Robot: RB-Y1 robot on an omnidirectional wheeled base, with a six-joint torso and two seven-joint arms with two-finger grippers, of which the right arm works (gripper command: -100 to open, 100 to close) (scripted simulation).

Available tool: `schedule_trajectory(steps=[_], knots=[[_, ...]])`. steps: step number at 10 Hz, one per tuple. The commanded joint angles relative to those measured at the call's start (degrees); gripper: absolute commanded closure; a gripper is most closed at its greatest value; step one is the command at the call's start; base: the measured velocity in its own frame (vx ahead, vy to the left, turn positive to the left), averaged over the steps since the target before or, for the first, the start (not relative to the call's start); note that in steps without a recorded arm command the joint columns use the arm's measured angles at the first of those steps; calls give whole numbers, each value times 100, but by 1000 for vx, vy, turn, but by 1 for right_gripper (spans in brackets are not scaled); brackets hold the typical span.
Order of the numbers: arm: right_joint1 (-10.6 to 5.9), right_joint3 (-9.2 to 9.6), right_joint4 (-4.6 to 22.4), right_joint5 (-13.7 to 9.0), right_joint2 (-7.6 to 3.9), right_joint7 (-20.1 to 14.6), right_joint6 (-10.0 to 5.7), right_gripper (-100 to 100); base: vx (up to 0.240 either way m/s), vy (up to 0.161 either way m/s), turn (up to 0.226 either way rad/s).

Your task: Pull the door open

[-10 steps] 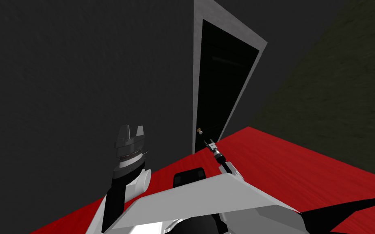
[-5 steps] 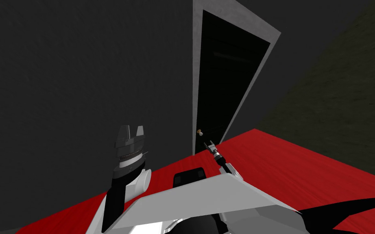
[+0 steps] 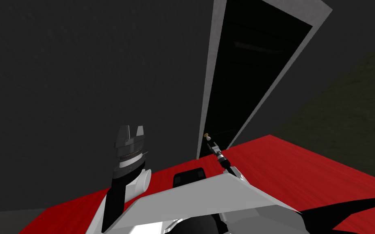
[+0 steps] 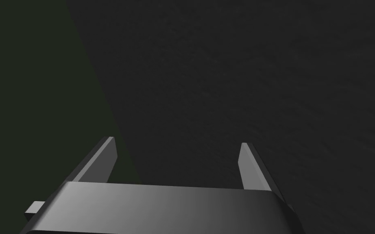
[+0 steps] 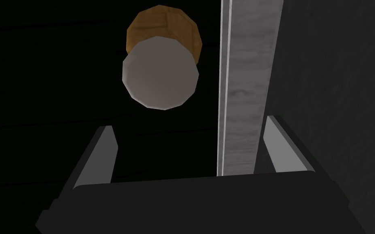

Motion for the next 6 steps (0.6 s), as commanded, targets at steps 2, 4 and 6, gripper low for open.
schedule_trajectory(steps=[2,4,6], knots=[[39,-215,276,-164,-199,-13,-229,-100,213,33,161],[65,-349,436,-266,-296,-5,-355,-100,183,-3,154],[72,-295,323,-225,-250,-24,-273,100,39,-6,0]])
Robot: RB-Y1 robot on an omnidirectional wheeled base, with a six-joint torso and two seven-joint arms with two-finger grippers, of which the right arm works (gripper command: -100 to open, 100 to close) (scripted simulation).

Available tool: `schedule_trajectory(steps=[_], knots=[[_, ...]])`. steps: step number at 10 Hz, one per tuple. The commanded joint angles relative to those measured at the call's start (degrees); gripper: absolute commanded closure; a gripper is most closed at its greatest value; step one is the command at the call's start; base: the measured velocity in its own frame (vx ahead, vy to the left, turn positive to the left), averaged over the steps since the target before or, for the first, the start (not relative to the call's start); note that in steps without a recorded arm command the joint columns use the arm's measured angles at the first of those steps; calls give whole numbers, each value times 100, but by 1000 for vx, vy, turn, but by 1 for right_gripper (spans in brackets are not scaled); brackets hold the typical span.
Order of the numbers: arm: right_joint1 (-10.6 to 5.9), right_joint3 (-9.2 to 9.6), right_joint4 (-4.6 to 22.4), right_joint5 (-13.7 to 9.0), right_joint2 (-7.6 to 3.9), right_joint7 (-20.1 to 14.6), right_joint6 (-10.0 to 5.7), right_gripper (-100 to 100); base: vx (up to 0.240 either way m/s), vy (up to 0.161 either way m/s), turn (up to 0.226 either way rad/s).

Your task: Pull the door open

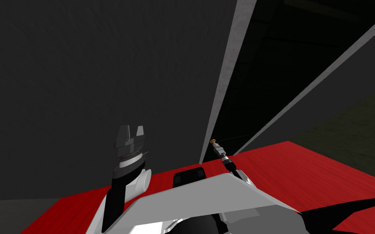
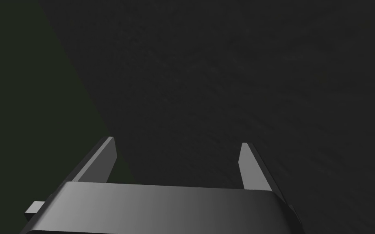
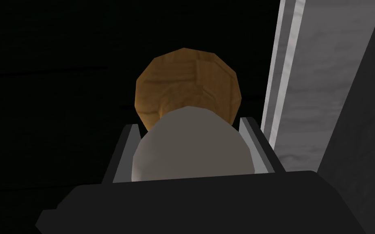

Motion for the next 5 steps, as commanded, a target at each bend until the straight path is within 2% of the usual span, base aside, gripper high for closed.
schedule_trajectory(steps=[1,5], knots=[[4,9,1,5,9,0,0,100,-32,0,1],[4,9,1,5,9,0,0,100,-12,0,0]])
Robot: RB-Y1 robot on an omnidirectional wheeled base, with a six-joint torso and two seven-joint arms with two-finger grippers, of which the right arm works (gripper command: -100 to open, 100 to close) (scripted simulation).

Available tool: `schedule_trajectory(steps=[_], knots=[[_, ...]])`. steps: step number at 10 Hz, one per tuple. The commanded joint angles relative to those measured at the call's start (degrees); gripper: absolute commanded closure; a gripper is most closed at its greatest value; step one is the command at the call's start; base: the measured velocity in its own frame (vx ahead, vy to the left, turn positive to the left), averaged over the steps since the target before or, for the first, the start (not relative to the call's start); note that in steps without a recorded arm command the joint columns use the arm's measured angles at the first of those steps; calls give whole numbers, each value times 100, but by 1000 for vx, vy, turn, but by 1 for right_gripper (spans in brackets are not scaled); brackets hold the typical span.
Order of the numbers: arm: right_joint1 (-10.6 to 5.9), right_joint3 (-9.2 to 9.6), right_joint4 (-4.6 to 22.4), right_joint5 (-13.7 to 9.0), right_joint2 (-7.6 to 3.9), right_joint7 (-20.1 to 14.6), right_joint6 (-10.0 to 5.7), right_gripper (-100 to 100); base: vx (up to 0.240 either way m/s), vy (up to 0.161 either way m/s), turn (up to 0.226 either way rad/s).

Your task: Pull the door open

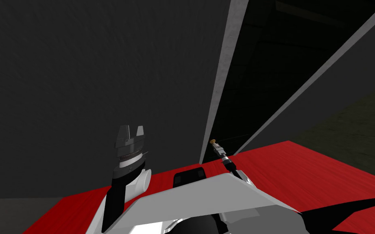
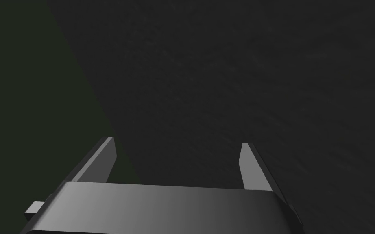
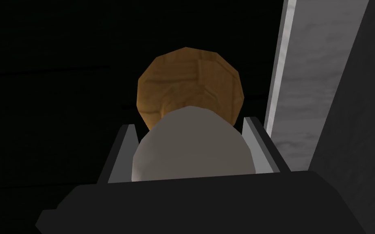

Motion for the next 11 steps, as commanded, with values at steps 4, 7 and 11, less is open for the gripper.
schedule_trajectory(steps=[4,7,11], knots=[[-79,-5,67,-677,4,-29,649,100,-39,18,-12],[-107,-7,90,-953,5,-40,924,100,-30,5,-19],[-166,-10,140,-1458,7,-62,1368,100,-27,5,-9]])
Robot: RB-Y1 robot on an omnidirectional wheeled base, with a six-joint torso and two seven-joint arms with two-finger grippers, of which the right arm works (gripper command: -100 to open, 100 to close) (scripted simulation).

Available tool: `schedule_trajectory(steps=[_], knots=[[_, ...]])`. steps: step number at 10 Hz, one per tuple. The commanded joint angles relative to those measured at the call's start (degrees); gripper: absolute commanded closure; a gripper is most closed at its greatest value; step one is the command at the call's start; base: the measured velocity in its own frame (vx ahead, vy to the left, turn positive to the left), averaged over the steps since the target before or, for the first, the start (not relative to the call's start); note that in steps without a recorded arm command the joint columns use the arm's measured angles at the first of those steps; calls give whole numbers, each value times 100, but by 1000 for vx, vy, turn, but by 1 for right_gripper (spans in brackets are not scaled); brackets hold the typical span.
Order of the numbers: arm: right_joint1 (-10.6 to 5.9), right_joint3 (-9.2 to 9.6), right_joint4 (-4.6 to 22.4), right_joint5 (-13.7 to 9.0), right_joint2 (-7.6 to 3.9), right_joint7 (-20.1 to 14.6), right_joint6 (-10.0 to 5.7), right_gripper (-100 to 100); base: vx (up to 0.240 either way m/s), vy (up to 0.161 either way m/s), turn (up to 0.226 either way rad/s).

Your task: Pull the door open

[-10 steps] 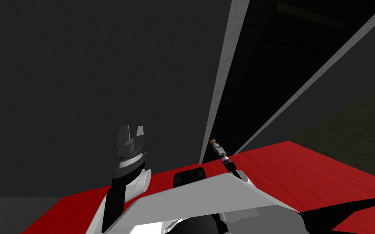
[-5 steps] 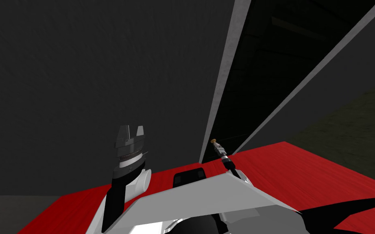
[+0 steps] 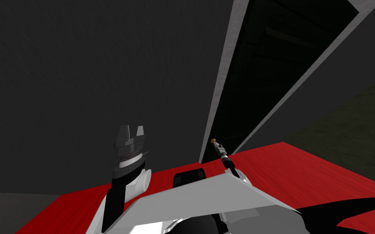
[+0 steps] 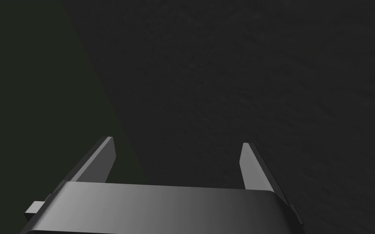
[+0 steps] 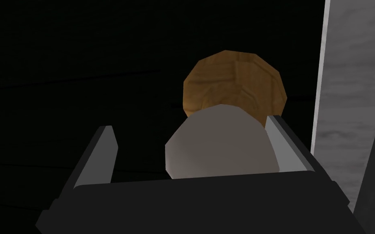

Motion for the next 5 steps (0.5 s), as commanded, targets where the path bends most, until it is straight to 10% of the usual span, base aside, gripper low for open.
schedule_trajectory(steps=[1,4,5], knots=[[124,-71,-188,-195,-40,-41,286,100,-32,11,0],[124,-71,-208,-195,-40,-41,352,100,-8,1,-7],[89,-73,-158,-431,-39,-54,652,100,-25,9,-17]])
